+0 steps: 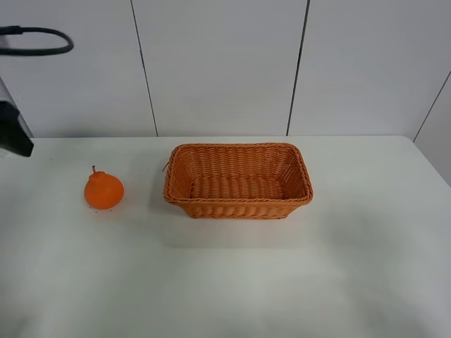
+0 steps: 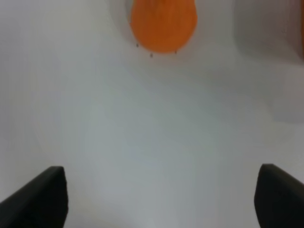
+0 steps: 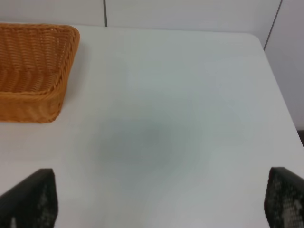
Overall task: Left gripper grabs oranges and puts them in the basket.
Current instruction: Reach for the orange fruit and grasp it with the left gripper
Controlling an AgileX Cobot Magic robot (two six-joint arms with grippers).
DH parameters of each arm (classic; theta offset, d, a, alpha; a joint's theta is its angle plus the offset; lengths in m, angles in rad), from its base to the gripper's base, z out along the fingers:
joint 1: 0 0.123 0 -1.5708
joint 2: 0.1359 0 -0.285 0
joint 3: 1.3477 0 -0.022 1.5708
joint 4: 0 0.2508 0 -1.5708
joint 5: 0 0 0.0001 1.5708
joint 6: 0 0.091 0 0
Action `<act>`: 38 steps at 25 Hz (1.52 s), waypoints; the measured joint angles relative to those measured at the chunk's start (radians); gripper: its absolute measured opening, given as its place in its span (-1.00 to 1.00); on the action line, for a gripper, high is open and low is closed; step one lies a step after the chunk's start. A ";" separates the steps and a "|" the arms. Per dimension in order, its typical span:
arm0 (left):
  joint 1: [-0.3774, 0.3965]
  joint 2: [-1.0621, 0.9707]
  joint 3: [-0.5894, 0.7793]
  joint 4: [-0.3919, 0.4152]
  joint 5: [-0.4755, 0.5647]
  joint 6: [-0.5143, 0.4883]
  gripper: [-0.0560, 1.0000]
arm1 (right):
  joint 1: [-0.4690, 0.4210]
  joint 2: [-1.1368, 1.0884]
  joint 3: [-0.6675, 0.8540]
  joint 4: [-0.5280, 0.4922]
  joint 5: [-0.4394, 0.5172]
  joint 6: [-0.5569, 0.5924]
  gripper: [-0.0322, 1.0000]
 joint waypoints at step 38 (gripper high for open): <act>0.000 0.935 -0.533 -0.041 -0.033 0.067 0.80 | 0.000 0.000 0.000 0.000 0.000 0.000 0.41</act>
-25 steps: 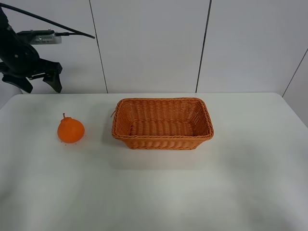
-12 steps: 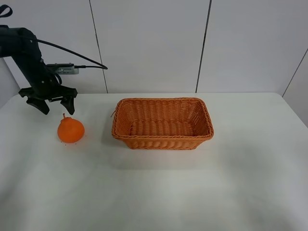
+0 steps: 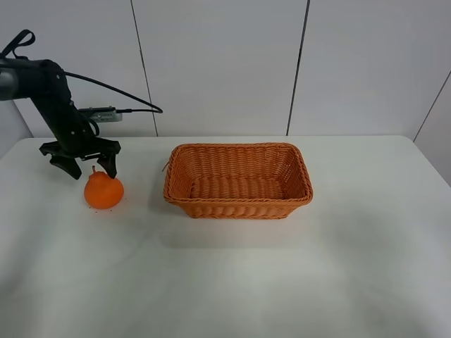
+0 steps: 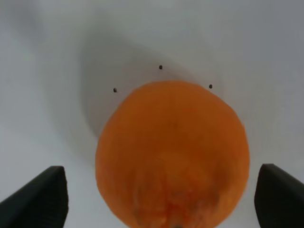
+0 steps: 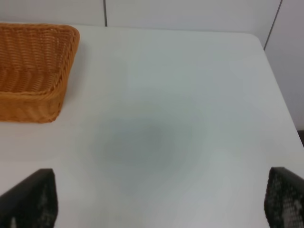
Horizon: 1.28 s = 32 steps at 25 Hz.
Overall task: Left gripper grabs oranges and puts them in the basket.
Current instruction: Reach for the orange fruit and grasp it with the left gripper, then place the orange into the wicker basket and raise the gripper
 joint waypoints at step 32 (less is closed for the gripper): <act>0.000 0.042 -0.084 0.015 0.095 -0.004 -0.52 | 0.000 0.000 0.000 0.000 0.000 0.000 0.41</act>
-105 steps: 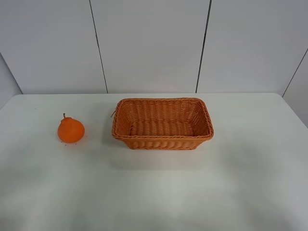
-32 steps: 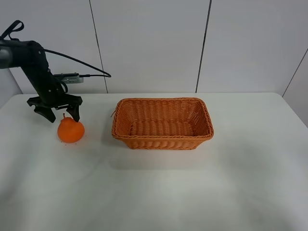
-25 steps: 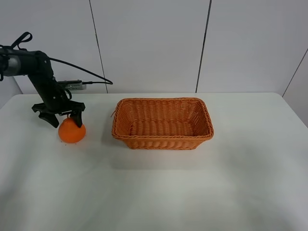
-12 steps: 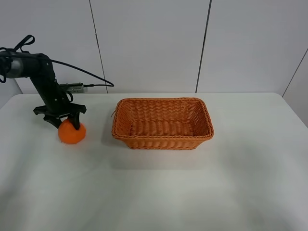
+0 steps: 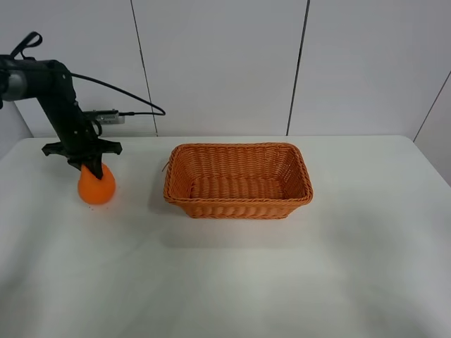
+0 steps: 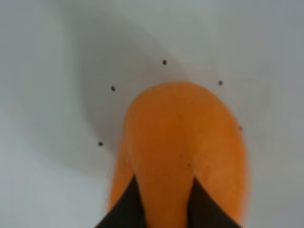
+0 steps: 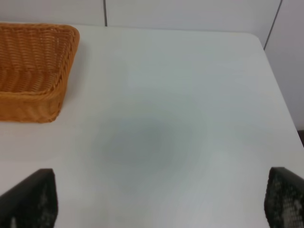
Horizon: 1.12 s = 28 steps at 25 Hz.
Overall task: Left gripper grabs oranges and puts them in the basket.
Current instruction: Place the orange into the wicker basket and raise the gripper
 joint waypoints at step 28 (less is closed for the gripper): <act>-0.461 -0.088 -0.286 0.004 0.083 -0.059 -0.52 | 0.000 0.000 0.000 0.000 0.000 0.000 0.41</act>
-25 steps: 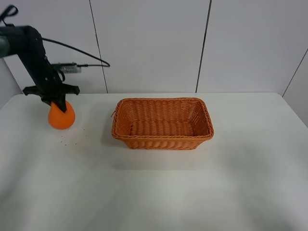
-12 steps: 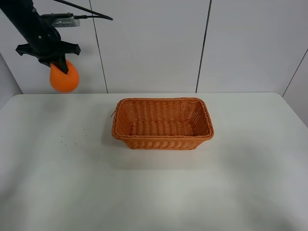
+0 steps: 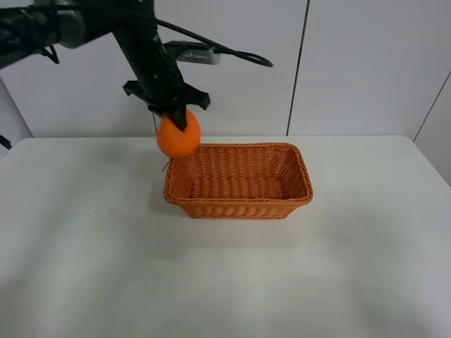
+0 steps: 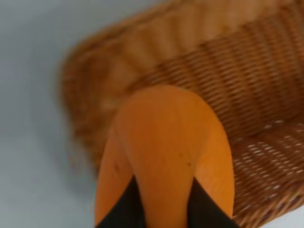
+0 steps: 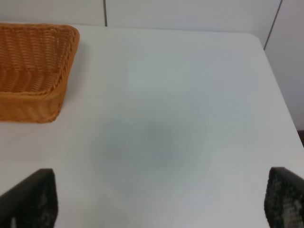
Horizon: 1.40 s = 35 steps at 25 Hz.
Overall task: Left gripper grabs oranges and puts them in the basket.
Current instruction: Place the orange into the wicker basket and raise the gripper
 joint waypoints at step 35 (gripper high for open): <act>-0.117 0.103 -0.073 0.010 -0.048 0.002 0.69 | 0.000 0.000 0.000 0.000 0.000 0.000 0.41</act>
